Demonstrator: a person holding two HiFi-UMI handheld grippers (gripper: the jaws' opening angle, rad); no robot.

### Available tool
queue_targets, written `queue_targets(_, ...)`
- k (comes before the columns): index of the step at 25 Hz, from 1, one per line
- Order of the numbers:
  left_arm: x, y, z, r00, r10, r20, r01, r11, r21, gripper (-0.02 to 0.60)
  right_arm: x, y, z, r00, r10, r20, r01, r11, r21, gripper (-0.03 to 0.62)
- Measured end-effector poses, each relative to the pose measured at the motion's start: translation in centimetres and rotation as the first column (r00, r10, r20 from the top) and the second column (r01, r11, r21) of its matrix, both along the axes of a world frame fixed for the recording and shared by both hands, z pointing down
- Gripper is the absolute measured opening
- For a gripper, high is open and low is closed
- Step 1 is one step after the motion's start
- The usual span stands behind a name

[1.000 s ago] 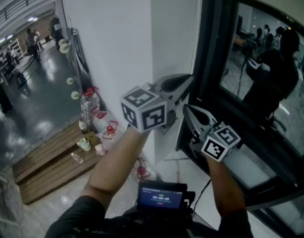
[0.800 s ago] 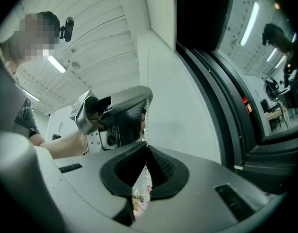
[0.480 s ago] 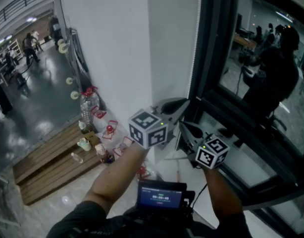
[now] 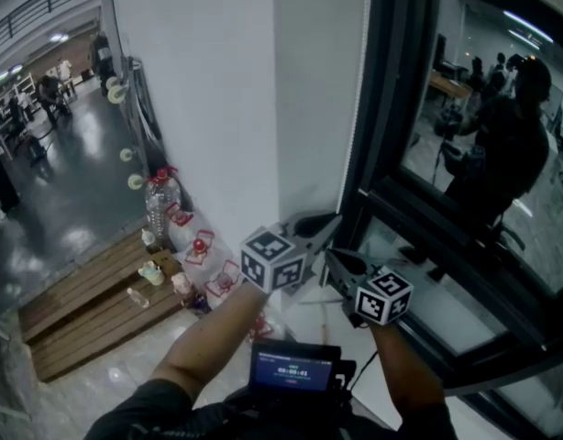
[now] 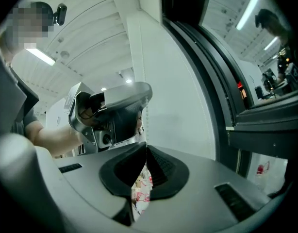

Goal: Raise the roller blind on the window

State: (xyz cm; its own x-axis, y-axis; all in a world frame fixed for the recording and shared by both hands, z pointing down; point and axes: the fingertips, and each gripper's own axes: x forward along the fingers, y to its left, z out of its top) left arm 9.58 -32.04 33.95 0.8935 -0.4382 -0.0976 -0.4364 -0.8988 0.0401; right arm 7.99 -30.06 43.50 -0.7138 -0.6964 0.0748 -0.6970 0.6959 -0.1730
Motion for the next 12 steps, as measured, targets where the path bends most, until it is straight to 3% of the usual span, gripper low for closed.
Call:
queue_targets(3,-0.4,-0.5,-0.4,1.0,-0.011,0.002,0.011,1.0,0.005,-0.002,0.5,0.0,-0.7,0.993,0.002,-0.117,-0.001,1.0,0.009,0.032)
queue_targets(5,-0.8,-0.8,-0.3,1.0,-0.019,-0.004,0.019,1.0,-0.002,-0.002,1.3,0.4,-1.9,0.99,0.013,-0.142,-0.008,0.999,0.036,0.052)
queue_targets(6,-0.9,-0.7,-0.3,1.0,-0.02,-0.007,0.02,1.0,-0.004,-0.001,1.8,0.6,-2.8,0.991,0.019,-0.135,-0.012,0.999,0.053,0.078)
queue_targets(12,-0.2,0.2,-0.2,1.0,0.001,0.001,-0.001,1.0,0.004,-0.001,3.7,0.6,-12.9,0.999,0.028,0.021,-0.032,0.976,0.215,0.091)
